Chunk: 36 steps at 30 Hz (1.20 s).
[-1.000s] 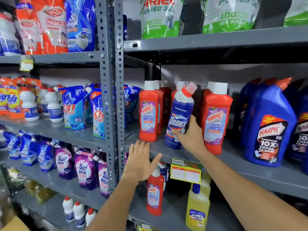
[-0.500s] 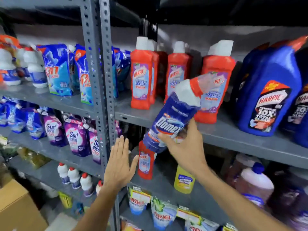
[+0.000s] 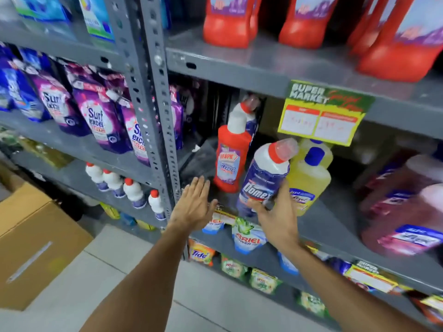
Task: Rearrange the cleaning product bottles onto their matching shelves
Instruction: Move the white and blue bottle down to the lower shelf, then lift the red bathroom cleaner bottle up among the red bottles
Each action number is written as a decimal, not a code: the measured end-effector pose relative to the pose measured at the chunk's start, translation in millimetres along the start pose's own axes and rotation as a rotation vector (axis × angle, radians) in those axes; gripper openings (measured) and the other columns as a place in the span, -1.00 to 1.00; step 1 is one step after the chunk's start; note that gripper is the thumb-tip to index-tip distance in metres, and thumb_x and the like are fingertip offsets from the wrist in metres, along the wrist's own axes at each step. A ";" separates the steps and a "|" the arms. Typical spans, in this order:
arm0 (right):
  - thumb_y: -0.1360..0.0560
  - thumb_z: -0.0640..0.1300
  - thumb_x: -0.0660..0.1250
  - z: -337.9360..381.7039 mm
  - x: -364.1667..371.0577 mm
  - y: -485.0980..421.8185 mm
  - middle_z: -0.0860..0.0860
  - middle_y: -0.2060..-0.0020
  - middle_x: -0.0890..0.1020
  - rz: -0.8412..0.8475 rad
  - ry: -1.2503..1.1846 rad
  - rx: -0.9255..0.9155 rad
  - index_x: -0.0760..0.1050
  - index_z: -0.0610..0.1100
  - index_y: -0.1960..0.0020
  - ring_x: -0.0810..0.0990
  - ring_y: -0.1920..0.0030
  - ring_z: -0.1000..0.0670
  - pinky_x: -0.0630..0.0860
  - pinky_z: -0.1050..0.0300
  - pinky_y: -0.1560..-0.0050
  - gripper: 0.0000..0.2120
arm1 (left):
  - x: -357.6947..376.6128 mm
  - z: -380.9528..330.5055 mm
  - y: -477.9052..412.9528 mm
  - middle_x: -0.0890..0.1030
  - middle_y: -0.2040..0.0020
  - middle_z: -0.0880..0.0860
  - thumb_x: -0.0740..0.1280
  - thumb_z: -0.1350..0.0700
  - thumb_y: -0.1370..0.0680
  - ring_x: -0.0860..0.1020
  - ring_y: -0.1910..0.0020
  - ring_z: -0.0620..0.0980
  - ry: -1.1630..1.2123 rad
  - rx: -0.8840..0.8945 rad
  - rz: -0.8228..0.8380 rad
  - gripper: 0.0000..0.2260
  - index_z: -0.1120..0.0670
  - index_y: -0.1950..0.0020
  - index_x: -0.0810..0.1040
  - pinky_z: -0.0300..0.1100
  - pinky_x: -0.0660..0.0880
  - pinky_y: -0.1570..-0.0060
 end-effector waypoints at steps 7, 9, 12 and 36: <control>-0.44 -0.29 0.47 -43.1 28.0 -36.5 -0.12 -0.19 0.59 -0.105 0.087 0.112 0.35 -0.16 -0.39 0.54 -0.11 -0.02 0.36 0.32 -0.10 -0.42 | 19.9 18.8 -19.0 0.05 -0.61 0.23 0.02 -0.09 -0.66 -0.04 -0.60 0.17 -0.057 -0.004 0.015 -0.41 0.23 -0.58 0.04 0.07 -0.08 -0.55; -0.44 -0.34 0.46 -46.5 31.3 -50.5 -0.16 -0.24 0.56 -0.142 0.130 0.134 0.33 -0.20 -0.41 0.53 -0.21 -0.16 0.39 0.16 -0.15 -0.41 | 22.2 20.2 -18.7 0.07 -0.61 0.24 0.01 -0.10 -0.66 -0.02 -0.60 0.18 -0.074 0.019 -0.016 -0.41 0.23 -0.58 0.06 0.08 -0.08 -0.55; -0.44 -0.34 0.47 -50.9 33.0 -74.2 -0.22 -0.26 0.56 -0.182 0.216 0.202 0.31 -0.26 -0.39 0.54 -0.25 -0.26 0.48 -0.04 -0.19 -0.41 | 26.5 22.3 -17.7 0.05 -0.62 0.21 -0.04 -0.12 -0.66 -0.04 -0.61 0.16 -0.091 0.022 -0.058 -0.41 0.20 -0.59 0.04 0.05 -0.14 -0.54; -0.47 -0.25 0.51 -42.1 75.4 -52.5 -0.16 -0.46 0.45 -0.059 0.055 0.391 0.21 -0.20 -0.55 0.44 -0.46 -0.14 0.47 -0.10 -0.39 -0.25 | 27.6 23.0 -17.3 -0.12 -0.64 0.13 -0.09 -0.14 -0.67 -0.21 -0.60 0.06 -0.010 0.006 -0.009 -0.40 0.15 -0.61 -0.10 -0.04 -0.34 -0.51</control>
Point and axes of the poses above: each hand's wrist, its own y-axis away from the middle knuckle, its own x-axis out of the palm, z = x × y, the point moved 6 cm from there along -y, towards the middle knuckle
